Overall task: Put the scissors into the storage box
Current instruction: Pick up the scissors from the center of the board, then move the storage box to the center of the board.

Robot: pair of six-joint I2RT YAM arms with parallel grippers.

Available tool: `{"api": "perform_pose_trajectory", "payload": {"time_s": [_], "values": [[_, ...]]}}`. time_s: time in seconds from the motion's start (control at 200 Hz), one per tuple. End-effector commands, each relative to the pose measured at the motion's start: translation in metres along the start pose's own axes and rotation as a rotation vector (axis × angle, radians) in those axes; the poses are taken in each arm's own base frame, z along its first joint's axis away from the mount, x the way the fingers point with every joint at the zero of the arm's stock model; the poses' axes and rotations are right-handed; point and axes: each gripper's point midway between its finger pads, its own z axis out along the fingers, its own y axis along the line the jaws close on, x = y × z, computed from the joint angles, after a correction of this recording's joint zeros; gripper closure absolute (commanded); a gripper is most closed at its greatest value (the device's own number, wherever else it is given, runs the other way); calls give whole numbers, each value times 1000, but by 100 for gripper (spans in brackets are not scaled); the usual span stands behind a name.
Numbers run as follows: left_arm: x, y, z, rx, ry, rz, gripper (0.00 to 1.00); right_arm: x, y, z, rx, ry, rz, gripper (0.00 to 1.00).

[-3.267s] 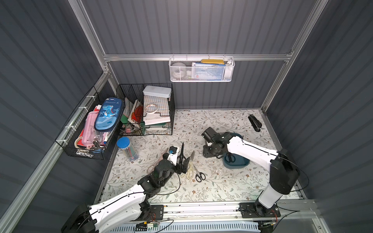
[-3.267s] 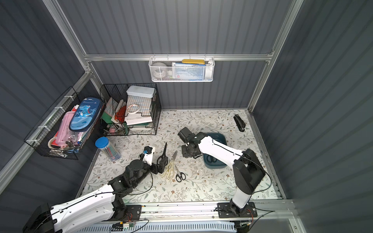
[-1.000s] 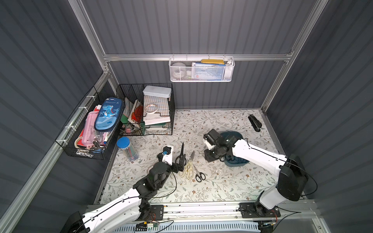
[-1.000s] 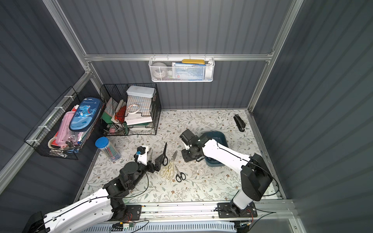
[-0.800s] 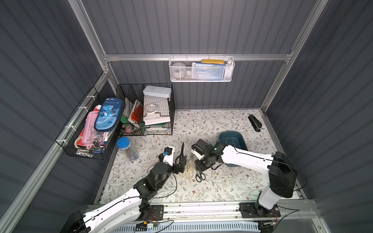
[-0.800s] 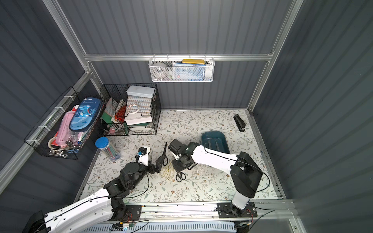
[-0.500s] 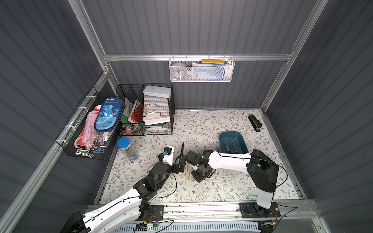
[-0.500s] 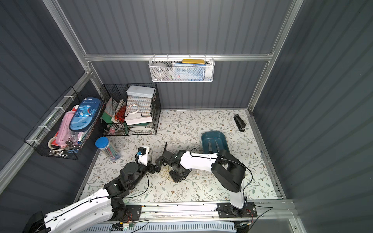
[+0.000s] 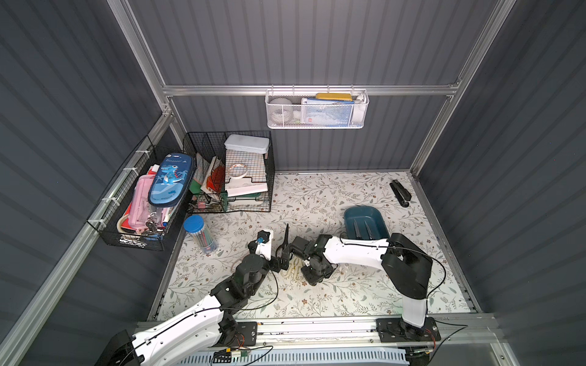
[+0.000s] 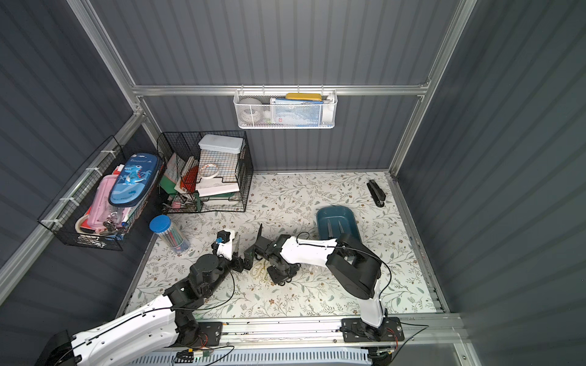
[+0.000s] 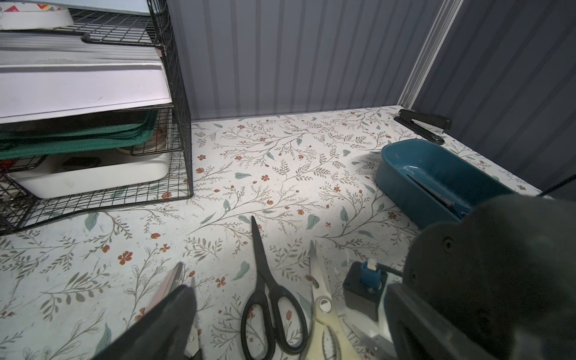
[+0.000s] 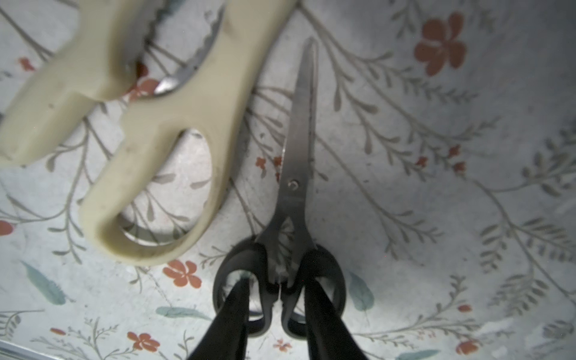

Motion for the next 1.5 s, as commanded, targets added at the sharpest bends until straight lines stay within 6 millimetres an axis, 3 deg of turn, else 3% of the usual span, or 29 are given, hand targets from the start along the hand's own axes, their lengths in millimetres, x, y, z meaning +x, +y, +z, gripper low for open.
{"api": "perform_pose_trajectory", "payload": {"time_s": [0.0,0.17,0.3,0.36,0.52,0.68,0.75,0.831,0.926,1.001,1.121,1.216,1.366,1.496], "values": [[-6,-8,0,37,-14,-9,1,-1,-9,16,56,34,23,74],[-6,-7,0,32,-16,-11,1,0,-19,28,120,78,41,88],[-5,-7,1,31,-11,-9,0,-3,-24,26,126,68,61,100],[-4,-7,2,31,-8,-8,1,-6,-25,21,122,45,63,100],[-5,-8,3,31,-6,-6,1,-25,-20,-6,46,-68,61,100],[-14,-5,2,12,-49,-15,1,-52,-24,-55,-73,-224,106,100],[-21,1,6,-39,-47,-37,1,-62,-39,-77,-105,-285,154,100],[-38,-7,15,-28,-60,-5,1,-68,-64,-99,-112,-344,197,100],[-61,-32,27,31,-78,74,1,-68,-105,-120,-81,-395,256,100],[-70,-59,38,95,-72,142,1,-62,-150,-128,-20,-409,325,100],[-79,-86,49,178,-84,137,1,-38,-218,-121,59,-338,429,100],[-78,-87,47,202,-129,82,1,-21,-247,-102,63,-263,456,100],[-53,-48,39,40,-129,64,1,-6,-253,-69,73,-63,431,100],[-32,-27,24,-23,-68,119,1,-14,-245,-60,45,-76,409,100]]}}
